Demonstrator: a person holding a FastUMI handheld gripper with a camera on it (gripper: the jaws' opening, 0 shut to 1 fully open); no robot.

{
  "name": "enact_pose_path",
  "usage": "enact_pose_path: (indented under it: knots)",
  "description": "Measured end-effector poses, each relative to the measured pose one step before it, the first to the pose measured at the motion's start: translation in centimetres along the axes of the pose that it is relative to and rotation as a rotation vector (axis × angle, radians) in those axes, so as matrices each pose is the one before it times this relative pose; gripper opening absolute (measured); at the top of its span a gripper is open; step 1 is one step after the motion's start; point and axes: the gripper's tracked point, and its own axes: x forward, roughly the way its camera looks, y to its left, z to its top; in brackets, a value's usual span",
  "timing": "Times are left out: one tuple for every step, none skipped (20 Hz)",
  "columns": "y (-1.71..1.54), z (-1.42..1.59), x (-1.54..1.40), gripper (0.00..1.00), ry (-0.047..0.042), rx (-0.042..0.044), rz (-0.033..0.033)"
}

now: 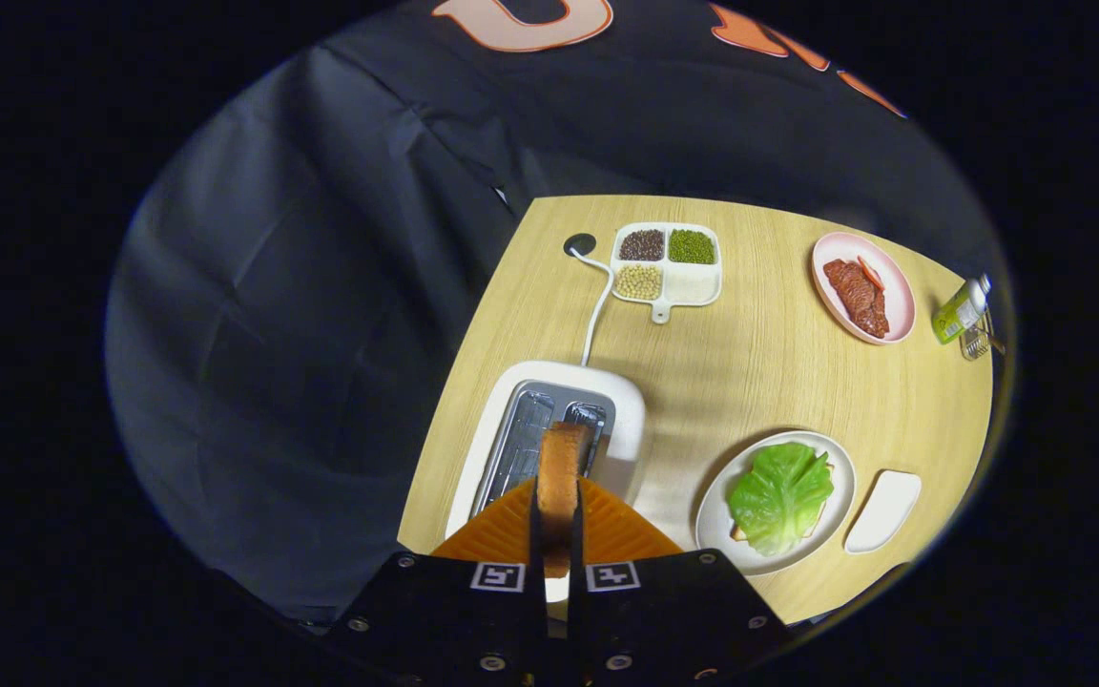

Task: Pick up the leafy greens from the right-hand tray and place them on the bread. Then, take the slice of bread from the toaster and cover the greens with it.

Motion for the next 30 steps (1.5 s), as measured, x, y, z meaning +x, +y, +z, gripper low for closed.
enact_pose_path:
  knots:
    - [-0.099, 0.437, -0.763, 0.09, -0.02023, 0.00456, 0.02468]
    - [-0.022, 0.201, -0.83, 0.09, -0.01983, 0.01184, 0.02555]
    - [0.078, 0.528, -0.959, 0.09, -0.02313, 0.0156, 0.03899]
    - [-0.144, 0.281, -0.949, 0.09, -0.01677, 0.02091, 0.02657]
    - [-0.384, 0.171, -0.822, 0.09, -0.01052, 0.02035, 0.01975]
    - [-0.514, 0.337, -0.946, 0.09, -0.01554, 0.02104, 0.01481]
    - [-0.55, 0.339, -0.836, 0.09, -0.01453, 0.01576, 0.01111]
    - [-0.793, 0.054, -0.67, 0.09, -0.01129, 0.01756, 0.00398]
    - [-1.033, 0.005, -0.571, 0.09, -0.00895, 0.01055, 0.0038]
    - [-1.194, -0.037, -0.51, 0.09, -0.00937, 0.013, -0.00502]
    - [-1.164, 0.025, -0.395, 0.09, -0.00367, 0.01149, -0.00196]
    - [-1.219, -0.216, -0.381, 0.09, -0.00208, 0.0145, -0.00636]
    - [-1.255, -0.326, -0.137, 0.09, 0.00561, 0.01875, -0.00125]
    - [-1.107, -0.395, -0.051, 0.09, 0.00888, 0.02377, -0.00577]
    - [-1.178, -0.149, 0.016, 0.09, 0.00316, 0.01854, -0.00171]
    - [-1.081, -0.238, 0.19, 0.09, 0.0029, 0.01446, -0.00223]
    - [-1.146, -0.122, 0.059, 0.09, 0.00469, 0.01041, -0.0009]
    - [-0.872, -0.34, 0.138, 0.09, 0.00514, 0.00912, -0.00039]
    - [-0.917, -0.304, 0.208, 0.09, 0.00746, 0.00654, -0.00004]
    - [-0.901, -0.393, 0.236, 0.09, 0.00891, 0.00457, -0.00279]
    - [-0.951, -0.275, 0.227, 0.09, 0.00862, 0.00165, -0.00079]
    - [-0.927, -0.298, 0.297, 0.09, 0.00857, 0.00076, -0.00593]
    - [-0.91, -0.244, 0.228, 0.09, 0.00366, 0.00123, 0.00072]
    - [-0.782, -0.247, 0.218, 0.09, 0.00314, 0.00242, 0.00054]
    - [-0.532, -0.118, 0.36, 0.09, 0.00221, 0.00598, 0.00873]
    - [-0.642, -0.341, 0.286, 0.09, 0.00587, 0.00766, 0.00449]
    - [-0.545, -0.253, 0.368, 0.09, 0.00845, 0.00864, 0.00852]
    - [-0.671, -0.512, 0.357, 0.09, 0.0161, 0.00732, 0.00757]
    - [-0.727, -0.351, 0.448, 0.09, 0.01532, 0.00991, 0.00595]
    - [-0.805, -0.32, 0.537, 0.09, 0.00954, 0.00859, 0.00104]
